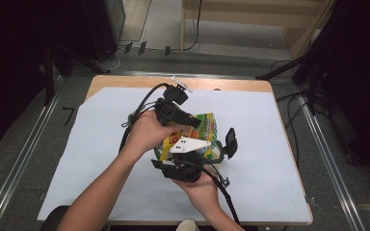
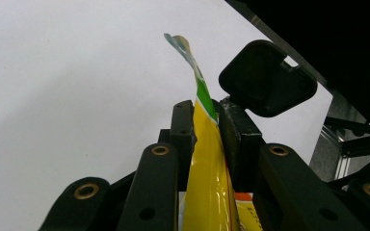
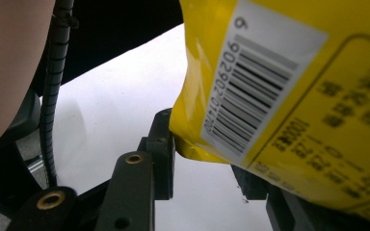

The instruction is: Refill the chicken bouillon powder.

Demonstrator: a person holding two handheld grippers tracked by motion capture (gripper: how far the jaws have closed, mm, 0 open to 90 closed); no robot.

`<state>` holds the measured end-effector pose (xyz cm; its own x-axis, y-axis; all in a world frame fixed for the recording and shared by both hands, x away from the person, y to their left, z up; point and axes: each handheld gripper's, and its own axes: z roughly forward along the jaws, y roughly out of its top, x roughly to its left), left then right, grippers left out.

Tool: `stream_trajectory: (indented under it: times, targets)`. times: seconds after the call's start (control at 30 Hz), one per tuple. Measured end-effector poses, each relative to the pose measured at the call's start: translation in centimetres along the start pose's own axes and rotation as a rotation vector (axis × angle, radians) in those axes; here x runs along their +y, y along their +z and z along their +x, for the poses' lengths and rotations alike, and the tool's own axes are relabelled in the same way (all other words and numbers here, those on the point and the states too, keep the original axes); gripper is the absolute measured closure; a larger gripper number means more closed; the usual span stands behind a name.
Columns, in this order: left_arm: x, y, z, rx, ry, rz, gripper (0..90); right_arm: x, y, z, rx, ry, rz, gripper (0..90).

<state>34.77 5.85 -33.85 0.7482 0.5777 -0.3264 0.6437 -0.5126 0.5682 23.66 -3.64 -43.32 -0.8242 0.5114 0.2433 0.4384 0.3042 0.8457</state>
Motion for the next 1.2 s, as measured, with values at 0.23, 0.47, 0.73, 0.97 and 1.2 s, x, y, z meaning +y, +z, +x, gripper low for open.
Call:
stream_trajectory:
  times: [0.23,0.47,0.73,0.97,1.2]
  targets:
    - [0.0,-0.2,-0.3,0.008,0.007,-0.007,77.3,0.1,-0.1,0.0,0.011,0.007,-0.01,65.7]
    - [0.1,-0.5,-0.5,0.014,0.015,-0.016,77.3,0.1,-0.2,0.1,0.015,0.008,-0.018,65.8]
    - [0.1,-0.5,-0.7,0.021,0.023,-0.016,77.4,0.1,-0.2,0.2,0.019,0.006,-0.022,66.1]
    - [0.1,-0.6,-1.1,0.016,0.037,-0.018,77.8,-0.1,-0.2,0.3,0.014,0.003,-0.022,67.3]
    - [0.1,-0.7,-1.2,0.017,0.039,-0.027,77.7,0.0,-0.3,0.4,0.016,0.002,-0.031,67.5]
